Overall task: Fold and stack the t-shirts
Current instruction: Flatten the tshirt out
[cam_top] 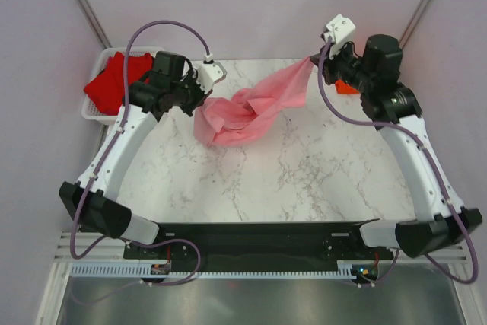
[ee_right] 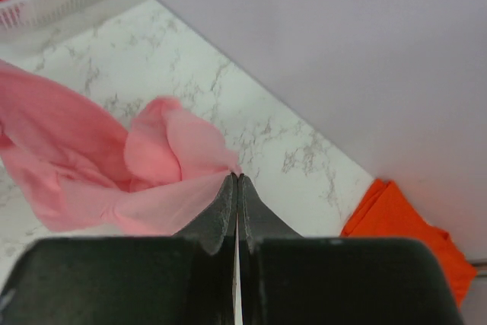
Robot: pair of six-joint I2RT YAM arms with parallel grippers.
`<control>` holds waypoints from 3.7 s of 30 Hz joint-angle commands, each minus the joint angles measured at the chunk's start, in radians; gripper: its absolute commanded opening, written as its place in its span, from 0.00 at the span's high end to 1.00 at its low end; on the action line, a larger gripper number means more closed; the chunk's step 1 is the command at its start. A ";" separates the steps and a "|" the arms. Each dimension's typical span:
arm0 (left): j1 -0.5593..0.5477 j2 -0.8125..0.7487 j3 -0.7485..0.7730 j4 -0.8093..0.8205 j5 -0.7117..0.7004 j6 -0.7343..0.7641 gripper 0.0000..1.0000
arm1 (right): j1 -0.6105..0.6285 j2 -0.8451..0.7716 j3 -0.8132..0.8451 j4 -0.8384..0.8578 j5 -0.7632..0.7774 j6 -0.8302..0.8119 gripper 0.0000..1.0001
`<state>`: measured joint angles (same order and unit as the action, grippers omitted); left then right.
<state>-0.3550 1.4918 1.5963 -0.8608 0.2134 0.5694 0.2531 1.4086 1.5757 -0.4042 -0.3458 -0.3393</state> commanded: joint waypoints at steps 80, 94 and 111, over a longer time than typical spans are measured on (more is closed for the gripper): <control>0.261 0.367 -0.056 0.097 -0.252 -0.164 0.93 | -0.077 0.124 -0.192 0.145 0.223 0.071 1.00; 0.090 0.315 -0.113 0.066 -0.112 0.036 0.66 | -0.075 0.148 -0.164 0.133 0.217 0.060 1.00; 0.022 0.562 0.010 -0.009 -0.166 -0.051 0.61 | -0.075 0.173 -0.148 0.119 0.206 0.052 1.00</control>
<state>-0.3321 2.0361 1.5597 -0.8585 0.0578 0.5426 0.1776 1.5776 1.3865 -0.3004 -0.1265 -0.2836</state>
